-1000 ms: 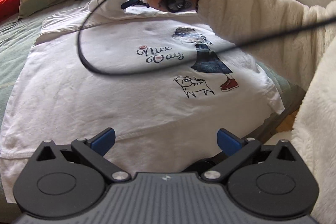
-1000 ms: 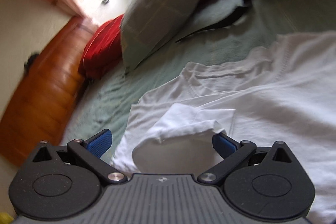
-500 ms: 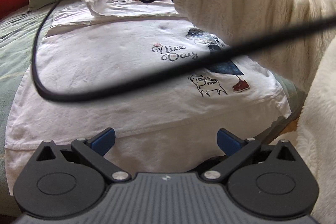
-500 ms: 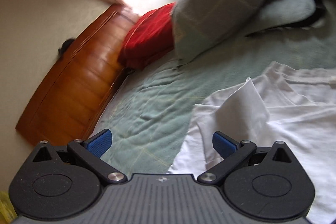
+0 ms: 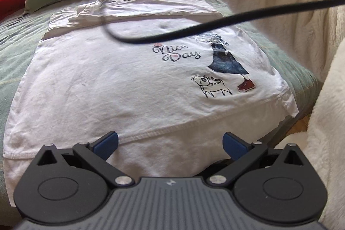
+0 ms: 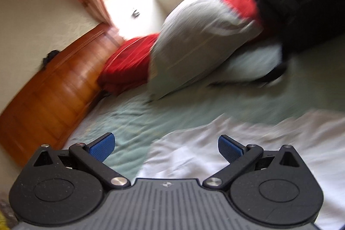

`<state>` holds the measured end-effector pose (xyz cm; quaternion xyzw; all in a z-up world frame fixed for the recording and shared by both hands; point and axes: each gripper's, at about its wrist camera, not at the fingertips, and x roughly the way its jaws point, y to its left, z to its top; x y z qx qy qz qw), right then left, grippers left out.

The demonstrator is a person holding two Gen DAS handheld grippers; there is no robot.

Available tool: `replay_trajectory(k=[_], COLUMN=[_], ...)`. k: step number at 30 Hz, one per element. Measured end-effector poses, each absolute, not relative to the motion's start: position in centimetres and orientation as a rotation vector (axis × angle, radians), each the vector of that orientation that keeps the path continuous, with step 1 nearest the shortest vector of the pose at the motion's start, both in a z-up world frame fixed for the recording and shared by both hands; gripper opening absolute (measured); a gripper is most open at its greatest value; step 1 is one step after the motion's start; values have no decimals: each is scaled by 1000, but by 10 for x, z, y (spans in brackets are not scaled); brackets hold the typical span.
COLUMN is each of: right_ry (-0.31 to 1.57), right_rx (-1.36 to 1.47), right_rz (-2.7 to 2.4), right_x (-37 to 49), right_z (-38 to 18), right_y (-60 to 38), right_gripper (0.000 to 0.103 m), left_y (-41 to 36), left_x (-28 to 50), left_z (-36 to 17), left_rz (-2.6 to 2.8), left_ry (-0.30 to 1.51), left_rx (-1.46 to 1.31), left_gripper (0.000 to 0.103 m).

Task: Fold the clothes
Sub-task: 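Open the right gripper and withdraw it from the folded side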

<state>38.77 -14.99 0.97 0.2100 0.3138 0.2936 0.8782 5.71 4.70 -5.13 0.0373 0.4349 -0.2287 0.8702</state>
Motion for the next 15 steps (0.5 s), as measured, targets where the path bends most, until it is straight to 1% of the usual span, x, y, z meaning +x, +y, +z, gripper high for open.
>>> replay_trajectory(k=[5, 9, 13, 15], right_ry=[640, 723, 832, 820], right_rx=[379, 458, 554, 546], right_rz=[511, 466, 434, 419], right_x=[376, 366, 363, 363], right_z=[14, -15, -58, -70], right_y=[-208, -255, -285, -295], right_gripper=[103, 103, 103, 103], left_y=[46, 48, 52, 54], left_x=[58, 61, 67, 70], left_z=[-51, -48, -44, -42], left_rz=[-482, -472, -453, -435], left_ry=[911, 908, 904, 901], left_rx=[89, 88, 80, 79], left_gripper=[102, 102, 102, 102])
